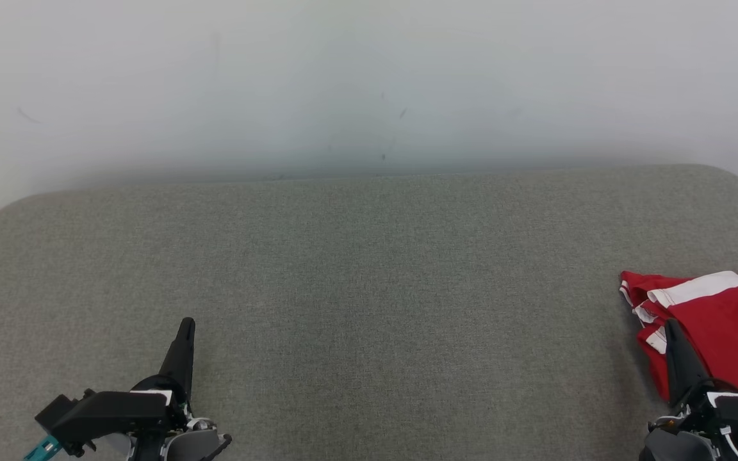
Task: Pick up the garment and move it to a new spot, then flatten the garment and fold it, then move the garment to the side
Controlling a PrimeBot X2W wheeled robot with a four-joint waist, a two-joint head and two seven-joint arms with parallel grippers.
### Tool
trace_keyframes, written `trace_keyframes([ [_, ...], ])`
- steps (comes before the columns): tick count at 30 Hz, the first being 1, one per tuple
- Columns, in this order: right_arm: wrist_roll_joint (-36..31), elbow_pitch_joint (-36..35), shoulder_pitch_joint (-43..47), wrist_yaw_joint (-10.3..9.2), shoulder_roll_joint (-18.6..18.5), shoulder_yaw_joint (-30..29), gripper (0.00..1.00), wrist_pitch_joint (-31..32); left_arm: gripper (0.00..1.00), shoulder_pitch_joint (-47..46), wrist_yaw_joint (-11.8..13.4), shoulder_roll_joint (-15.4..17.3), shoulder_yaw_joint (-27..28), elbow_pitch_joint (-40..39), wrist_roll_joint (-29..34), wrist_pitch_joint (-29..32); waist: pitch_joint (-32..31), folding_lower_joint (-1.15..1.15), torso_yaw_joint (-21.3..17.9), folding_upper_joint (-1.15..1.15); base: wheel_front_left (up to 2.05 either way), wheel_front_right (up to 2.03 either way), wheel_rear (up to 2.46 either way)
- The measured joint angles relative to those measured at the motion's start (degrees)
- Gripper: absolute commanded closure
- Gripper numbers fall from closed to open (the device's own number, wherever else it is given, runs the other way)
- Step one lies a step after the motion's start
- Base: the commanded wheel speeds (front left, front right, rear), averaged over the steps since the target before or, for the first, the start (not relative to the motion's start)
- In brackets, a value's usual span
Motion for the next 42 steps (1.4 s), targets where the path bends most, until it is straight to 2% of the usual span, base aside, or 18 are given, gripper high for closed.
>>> trace_keyframes([
  [42,0.00,0.00,0.00,0.00,0.00,0.00,1.00,0.00,1.00,0.00,0.00,0.00,0.00,0.00,0.00,0.00,0.00,0.00,0.00,0.00,0.00,0.00,0.00],
])
